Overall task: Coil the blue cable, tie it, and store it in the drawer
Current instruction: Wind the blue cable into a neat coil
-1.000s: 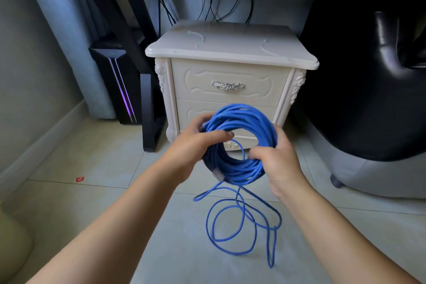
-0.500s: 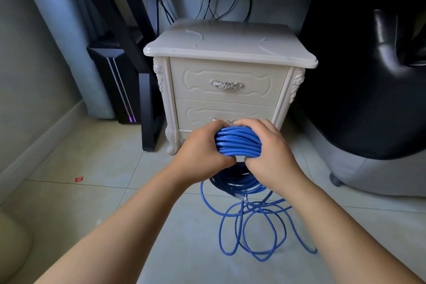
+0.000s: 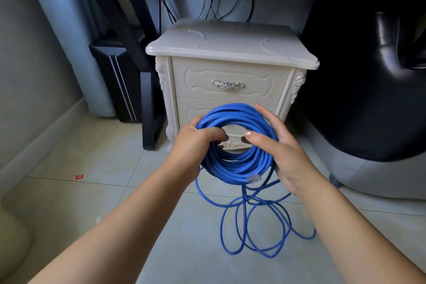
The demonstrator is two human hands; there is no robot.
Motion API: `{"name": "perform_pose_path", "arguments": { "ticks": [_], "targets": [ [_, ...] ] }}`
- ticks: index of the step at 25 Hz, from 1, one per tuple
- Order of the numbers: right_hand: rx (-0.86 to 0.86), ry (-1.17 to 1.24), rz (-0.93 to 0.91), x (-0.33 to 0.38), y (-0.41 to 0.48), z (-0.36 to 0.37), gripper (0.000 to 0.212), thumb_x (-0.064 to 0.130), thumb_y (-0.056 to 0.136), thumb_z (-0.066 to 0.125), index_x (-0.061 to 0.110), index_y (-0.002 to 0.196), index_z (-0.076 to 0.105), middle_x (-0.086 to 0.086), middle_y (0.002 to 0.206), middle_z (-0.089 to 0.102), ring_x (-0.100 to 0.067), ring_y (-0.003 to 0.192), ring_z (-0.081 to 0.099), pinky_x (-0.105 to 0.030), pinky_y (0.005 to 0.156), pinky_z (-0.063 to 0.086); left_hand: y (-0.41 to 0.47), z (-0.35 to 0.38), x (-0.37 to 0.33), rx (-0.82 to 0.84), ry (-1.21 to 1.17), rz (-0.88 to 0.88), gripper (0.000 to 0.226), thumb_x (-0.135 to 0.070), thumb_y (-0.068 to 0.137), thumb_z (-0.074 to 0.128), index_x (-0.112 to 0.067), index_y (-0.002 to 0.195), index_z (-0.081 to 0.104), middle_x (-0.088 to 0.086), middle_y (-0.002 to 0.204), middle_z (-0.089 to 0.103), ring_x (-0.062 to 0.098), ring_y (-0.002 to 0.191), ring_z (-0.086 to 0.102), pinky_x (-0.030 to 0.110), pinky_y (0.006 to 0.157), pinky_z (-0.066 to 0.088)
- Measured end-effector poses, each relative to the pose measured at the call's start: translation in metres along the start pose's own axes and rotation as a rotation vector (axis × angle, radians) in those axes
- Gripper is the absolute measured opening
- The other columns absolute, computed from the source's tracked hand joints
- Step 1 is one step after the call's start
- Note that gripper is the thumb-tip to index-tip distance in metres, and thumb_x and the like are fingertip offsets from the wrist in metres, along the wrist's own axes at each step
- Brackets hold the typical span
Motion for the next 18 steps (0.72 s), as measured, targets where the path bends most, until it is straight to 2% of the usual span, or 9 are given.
{"name": "perform_pose_path", "arguments": {
  "ticks": [2, 5, 6, 9, 10, 12, 14, 16, 18],
  "targets": [
    [-0.018, 0.132, 0.046, -0.008, 0.002, 0.001, 0.074, 0.043, 0.059, 0.082, 0.045, 0.129, 0.056, 0.006, 0.125, 0.068, -0.021, 0.116, 0.065, -0.045, 0.104, 0.047, 0.001, -0.003, 0.006, -0.034, -0.097, -0.053, 0.02, -0.001, 0.066, 0.067, -0.01, 0.082, 0.059, 0.003, 0.062, 0.05, 0.022, 0.062, 0.05, 0.038, 0.069, 0.042],
    [-0.05, 0.212, 0.114, -0.02, 0.002, 0.003, 0.077, 0.054, 0.059, 0.08, 0.04, 0.13, 0.056, 0.0, 0.125, 0.068, -0.027, 0.119, 0.063, -0.056, 0.105, 0.044, -0.002, -0.007, 0.015, -0.103, -0.208, -0.126, 0.014, 0.0, 0.077, 0.063, -0.013, 0.08, 0.058, 0.003, 0.066, 0.049, 0.019, 0.062, 0.051, 0.036, 0.067, 0.043],
    [-0.049, 0.216, 0.139, -0.025, 0.002, 0.006, 0.08, 0.06, 0.059, 0.079, 0.037, 0.131, 0.056, -0.003, 0.125, 0.067, -0.028, 0.12, 0.062, -0.057, 0.105, 0.044, -0.003, -0.009, 0.019, -0.125, -0.249, -0.151, 0.013, -0.001, 0.078, 0.062, -0.013, 0.08, 0.059, 0.002, 0.065, 0.049, 0.017, 0.062, 0.051, 0.035, 0.066, 0.044],
    [0.027, 0.294, 0.2, -0.037, -0.002, 0.021, 0.109, 0.075, 0.05, 0.08, 0.022, 0.14, 0.047, -0.022, 0.135, 0.056, -0.035, 0.124, 0.058, -0.053, 0.104, 0.046, -0.004, -0.01, 0.034, -0.189, -0.431, -0.253, 0.01, -0.003, 0.08, 0.062, -0.012, 0.082, 0.058, 0.0, 0.065, 0.046, 0.015, 0.06, 0.05, 0.03, 0.059, 0.048],
    [0.061, 0.336, 0.186, -0.037, -0.002, 0.026, 0.113, 0.073, 0.05, 0.082, 0.02, 0.142, 0.043, -0.024, 0.138, 0.053, -0.037, 0.126, 0.055, -0.052, 0.104, 0.046, -0.005, -0.009, 0.039, -0.207, -0.496, -0.282, 0.01, -0.003, 0.08, 0.062, -0.011, 0.084, 0.057, 0.0, 0.066, 0.045, 0.015, 0.06, 0.049, 0.029, 0.055, 0.05],
    [0.081, 0.411, 0.149, -0.034, -0.002, 0.03, 0.117, 0.06, 0.051, 0.088, 0.024, 0.148, 0.034, -0.012, 0.131, 0.058, -0.033, 0.126, 0.057, -0.05, 0.105, 0.045, -0.008, -0.006, 0.046, -0.221, -0.591, -0.32, 0.009, -0.005, 0.082, 0.062, -0.01, 0.085, 0.055, 0.002, 0.068, 0.044, 0.016, 0.062, 0.049, 0.029, 0.051, 0.052],
    [0.029, 0.415, 0.126, -0.034, -0.001, 0.028, 0.123, 0.039, 0.054, 0.092, 0.03, 0.154, 0.021, 0.004, 0.119, 0.066, -0.023, 0.117, 0.064, -0.05, 0.109, 0.042, -0.012, 0.0, 0.051, -0.211, -0.601, -0.333, 0.008, -0.009, 0.084, 0.062, -0.01, 0.086, 0.055, 0.003, 0.07, 0.046, 0.017, 0.066, 0.052, 0.033, 0.06, 0.054],
    [-0.087, 0.29, 0.134, -0.039, -0.003, 0.019, 0.109, 0.026, 0.059, 0.09, 0.03, 0.149, 0.029, 0.006, 0.109, 0.073, -0.021, 0.111, 0.067, -0.049, 0.11, 0.04, -0.014, 0.006, 0.053, -0.156, -0.55, -0.308, 0.01, -0.012, 0.084, 0.064, -0.01, 0.091, 0.057, 0.005, 0.074, 0.052, 0.02, 0.071, 0.058, 0.035, 0.068, 0.053],
    [-0.218, 0.207, 0.152, -0.044, -0.003, 0.006, 0.06, 0.013, 0.072, 0.083, 0.016, 0.124, 0.054, -0.005, 0.097, 0.074, -0.033, 0.103, 0.07, -0.056, 0.103, 0.046, -0.013, 0.011, 0.051, -0.069, -0.436, -0.261, 0.019, -0.015, 0.084, 0.067, -0.009, 0.099, 0.058, 0.009, 0.082, 0.06, 0.021, 0.073, 0.064, 0.032, 0.065, 0.054]
  ]
}}
Point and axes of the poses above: each hand's wrist, its own y-axis towards the middle knuckle, its own z-axis out of the palm, x = y × z, the point moved 10 cm from there along y, towards the middle knuckle
